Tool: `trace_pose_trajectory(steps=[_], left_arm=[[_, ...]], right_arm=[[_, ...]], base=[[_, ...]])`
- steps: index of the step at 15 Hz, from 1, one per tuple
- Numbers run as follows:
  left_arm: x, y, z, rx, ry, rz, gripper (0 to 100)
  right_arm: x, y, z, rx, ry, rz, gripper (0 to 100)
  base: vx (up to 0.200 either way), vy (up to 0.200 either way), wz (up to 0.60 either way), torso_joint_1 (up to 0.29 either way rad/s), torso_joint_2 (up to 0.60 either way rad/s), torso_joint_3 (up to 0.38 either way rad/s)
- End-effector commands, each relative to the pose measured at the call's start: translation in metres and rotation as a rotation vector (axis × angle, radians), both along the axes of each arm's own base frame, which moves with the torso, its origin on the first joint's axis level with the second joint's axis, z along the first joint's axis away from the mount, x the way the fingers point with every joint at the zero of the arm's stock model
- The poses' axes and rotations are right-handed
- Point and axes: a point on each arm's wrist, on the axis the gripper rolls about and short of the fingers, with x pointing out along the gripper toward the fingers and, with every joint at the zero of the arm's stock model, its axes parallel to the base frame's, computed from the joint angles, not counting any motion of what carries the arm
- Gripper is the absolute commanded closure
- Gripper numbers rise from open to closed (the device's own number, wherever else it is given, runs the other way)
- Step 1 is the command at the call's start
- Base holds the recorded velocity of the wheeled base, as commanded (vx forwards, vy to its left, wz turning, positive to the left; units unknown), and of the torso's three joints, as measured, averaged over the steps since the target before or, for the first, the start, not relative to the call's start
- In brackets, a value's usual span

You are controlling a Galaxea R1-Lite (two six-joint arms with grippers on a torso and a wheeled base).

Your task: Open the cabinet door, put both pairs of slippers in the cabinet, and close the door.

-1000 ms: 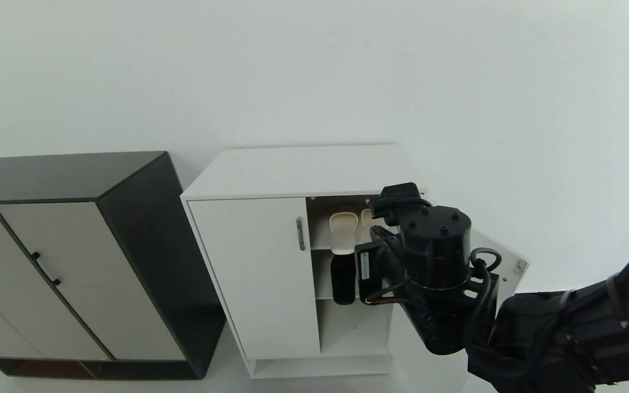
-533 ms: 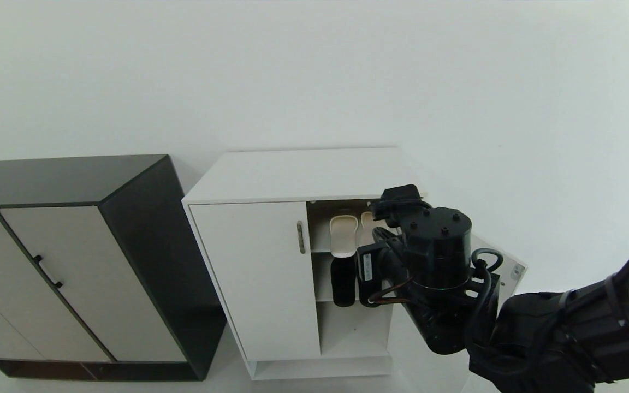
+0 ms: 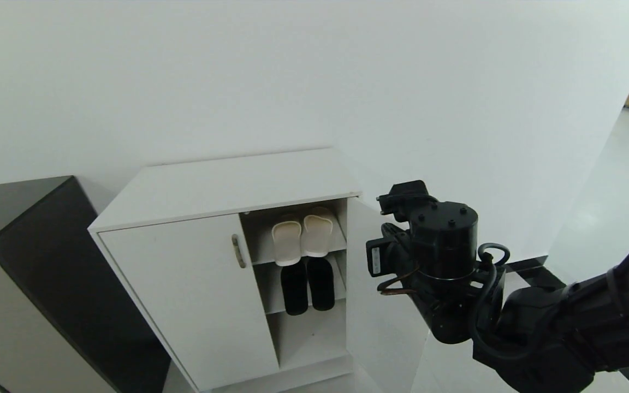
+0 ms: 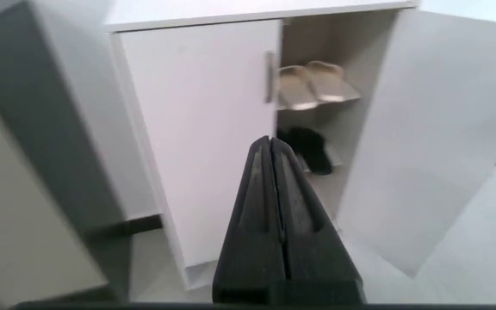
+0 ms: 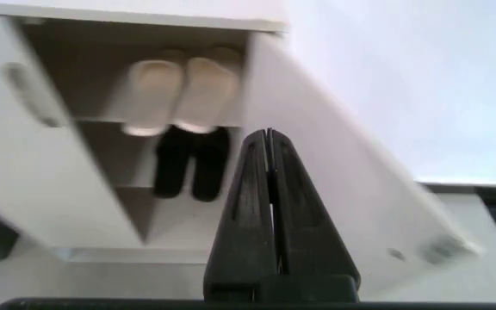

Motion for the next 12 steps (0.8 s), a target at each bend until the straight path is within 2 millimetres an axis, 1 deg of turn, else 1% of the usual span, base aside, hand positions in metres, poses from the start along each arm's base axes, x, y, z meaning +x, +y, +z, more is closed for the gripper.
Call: trace_pose_trajectory(steps=[1,3,4,5,7,8,10,12], left_arm=[[0.000,0.000,0.000,0.000,-0.001,0.001,100],[0.000,0.000,0.000,0.000,-0.001,0.001,100],[0.000,0.000,0.000,0.000,-0.001,0.001,100],[0.000,0.000,0.000,0.000,-0.001,0.001,100],[0.000,0.000,0.000,0.000,-0.001,0.001,100],[0.000,0.000,0.000,0.000,-0.001,0.001,100],[0.000,0.000,0.000,0.000,-0.001,0.001,100],[0.000,0.000,0.000,0.000,-0.001,0.001,100]], right_arm=[[0.011,-0.012,0.004,-0.004,-0.016,-0.041,100],[0.027,-0.024,0.018,0.017,-0.057,-0.095,100],[0.028,-0.024,0.018,0.018,-0.058,-0.097,100],[0.043,-0.041,0.031,0.031,-0.070,-0.159,100],[0.049,-0.054,0.044,0.052,-0.040,-0.199,100],[0.052,-0.059,0.050,0.066,-0.018,-0.216,100],[0.058,-0.068,0.055,0.084,0.007,-0.223,100],[0.067,-0.076,0.055,0.084,0.009,-0.250,100]], base=[[0.000,0.000,0.00,0.000,0.00,0.000],[0.000,0.000,0.00,0.000,0.00,0.000],[0.000,0.000,0.00,0.000,0.00,0.000],[0.000,0.000,0.00,0.000,0.00,0.000],[0.000,0.000,0.00,0.000,0.00,0.000],[-0.200,0.000,0.00,0.007,0.00,0.002],[-0.200,0.000,0.00,0.010,0.01,-0.005],[-0.200,0.000,0.00,0.000,0.00,0.005]])
